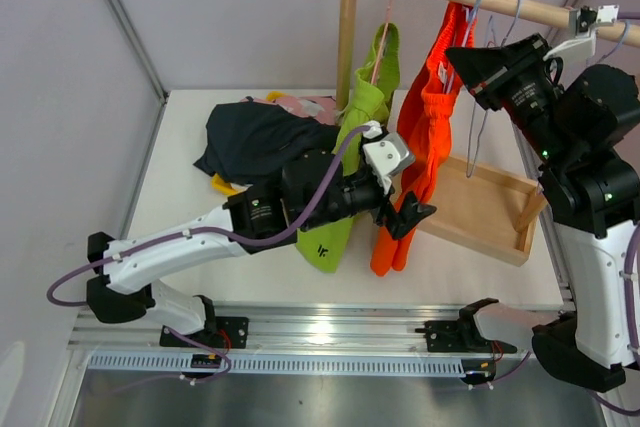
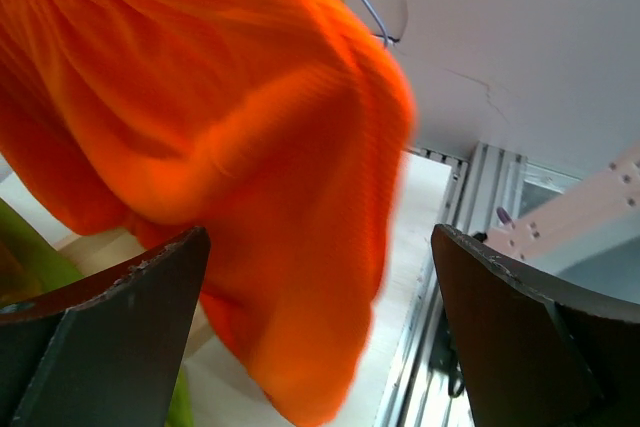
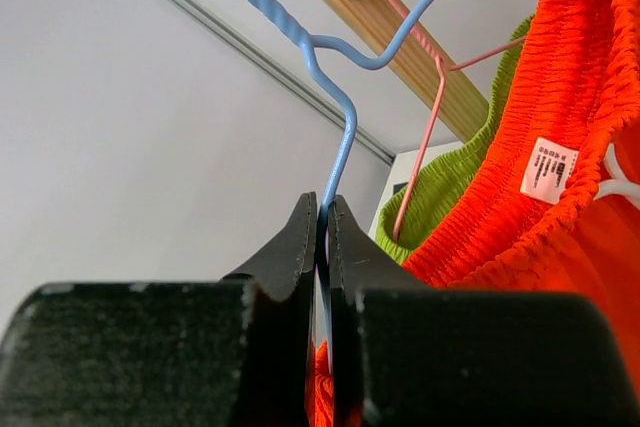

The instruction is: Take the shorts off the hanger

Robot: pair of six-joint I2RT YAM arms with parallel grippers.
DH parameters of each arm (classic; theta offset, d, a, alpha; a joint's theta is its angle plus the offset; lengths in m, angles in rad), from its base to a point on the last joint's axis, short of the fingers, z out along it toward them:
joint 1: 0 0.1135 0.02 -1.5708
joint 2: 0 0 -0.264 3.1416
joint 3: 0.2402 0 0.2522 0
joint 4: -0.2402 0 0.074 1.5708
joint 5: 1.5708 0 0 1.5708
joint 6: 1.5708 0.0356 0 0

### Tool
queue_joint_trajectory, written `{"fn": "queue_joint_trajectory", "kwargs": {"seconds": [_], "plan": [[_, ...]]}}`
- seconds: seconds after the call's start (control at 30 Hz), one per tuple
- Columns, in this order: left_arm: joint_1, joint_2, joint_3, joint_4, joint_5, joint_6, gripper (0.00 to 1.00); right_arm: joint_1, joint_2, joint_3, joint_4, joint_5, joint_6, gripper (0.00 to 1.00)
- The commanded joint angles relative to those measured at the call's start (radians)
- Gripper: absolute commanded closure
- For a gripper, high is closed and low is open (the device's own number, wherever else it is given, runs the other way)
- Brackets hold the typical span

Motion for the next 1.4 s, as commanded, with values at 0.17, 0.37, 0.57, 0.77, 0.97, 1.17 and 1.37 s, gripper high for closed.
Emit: {"fn": "queue_joint_trajectory", "kwargs": {"seconds": [0.17,0.37,0.57,0.77,0.97,1.17,1.37], "plan": [[-0.003,0.085,0.072,0.158,-0.096,0.026,0.08,0.011,-0.087,-0.057,0.106,-0.025,0.078,1.00],[-0.007,0.083,0.078,0.172,-0.141,0.014,1.00,0.010,-0.110,-0.097,0.100,-0.016,0.080,1.00],[-0.106,-0.032,-0.073,0.169,-0.248,0.014,1.00,0.002,-0.091,-0.079,0.092,0.002,0.048,1.00],[-0.307,-0.188,-0.389,0.227,-0.420,-0.034,1.00,-0.043,-0.003,0.077,0.031,0.010,0.008,1.00],[-0.421,-0.207,-0.491,0.238,-0.498,-0.104,1.00,-0.081,0.044,0.173,0.014,0.001,0.000,1.00],[-0.425,-0.152,-0.465,0.284,-0.538,-0.043,1.00,-0.090,0.006,0.139,0.005,-0.002,0.028,1.00],[-0.350,-0.044,-0.349,0.303,-0.537,-0.017,1.00,-0.092,-0.035,0.125,-0.069,-0.036,0.077,1.00]]}}
